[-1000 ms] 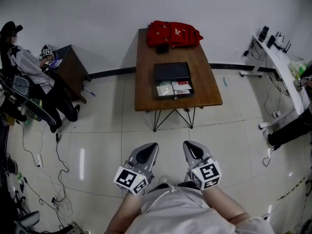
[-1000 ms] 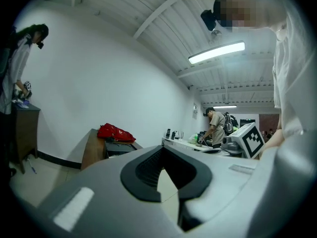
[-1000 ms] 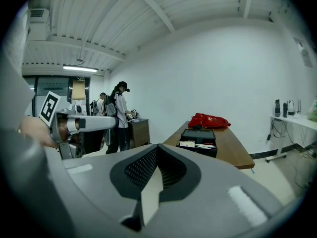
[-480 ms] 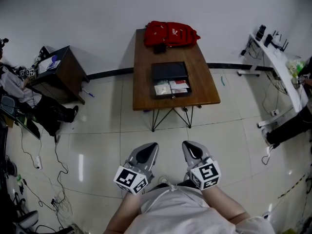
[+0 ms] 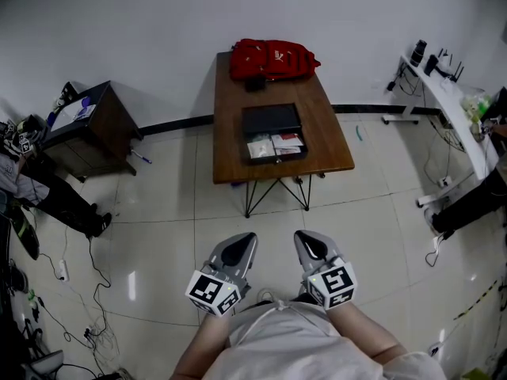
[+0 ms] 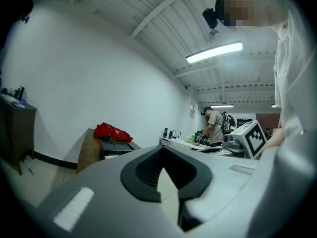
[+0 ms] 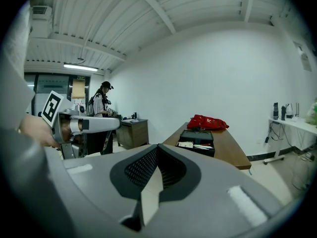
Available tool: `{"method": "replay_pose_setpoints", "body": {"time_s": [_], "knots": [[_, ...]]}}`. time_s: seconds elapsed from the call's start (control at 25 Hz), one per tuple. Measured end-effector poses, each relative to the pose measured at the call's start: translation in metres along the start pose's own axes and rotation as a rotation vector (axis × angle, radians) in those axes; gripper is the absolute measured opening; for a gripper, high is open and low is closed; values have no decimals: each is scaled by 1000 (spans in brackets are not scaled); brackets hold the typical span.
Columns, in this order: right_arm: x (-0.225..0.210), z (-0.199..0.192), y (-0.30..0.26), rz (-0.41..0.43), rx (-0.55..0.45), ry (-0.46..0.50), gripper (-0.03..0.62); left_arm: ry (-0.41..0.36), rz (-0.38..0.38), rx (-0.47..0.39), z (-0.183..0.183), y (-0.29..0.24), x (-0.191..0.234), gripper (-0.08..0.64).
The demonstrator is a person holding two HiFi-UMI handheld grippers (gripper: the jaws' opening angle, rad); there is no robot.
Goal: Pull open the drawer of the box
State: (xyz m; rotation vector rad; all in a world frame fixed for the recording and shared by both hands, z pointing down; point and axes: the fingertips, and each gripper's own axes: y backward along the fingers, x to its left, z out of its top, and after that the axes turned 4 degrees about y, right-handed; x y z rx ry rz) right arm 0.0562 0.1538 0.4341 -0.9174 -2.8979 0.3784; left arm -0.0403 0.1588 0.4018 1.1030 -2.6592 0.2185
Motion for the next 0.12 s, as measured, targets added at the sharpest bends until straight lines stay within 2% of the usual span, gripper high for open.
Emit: {"method": "replay_pose_setpoints", "body": {"time_s": [0.12], "knots": [[0, -1, -1, 1, 2, 1, 6, -3, 5, -4, 0, 0, 1, 6]]}}
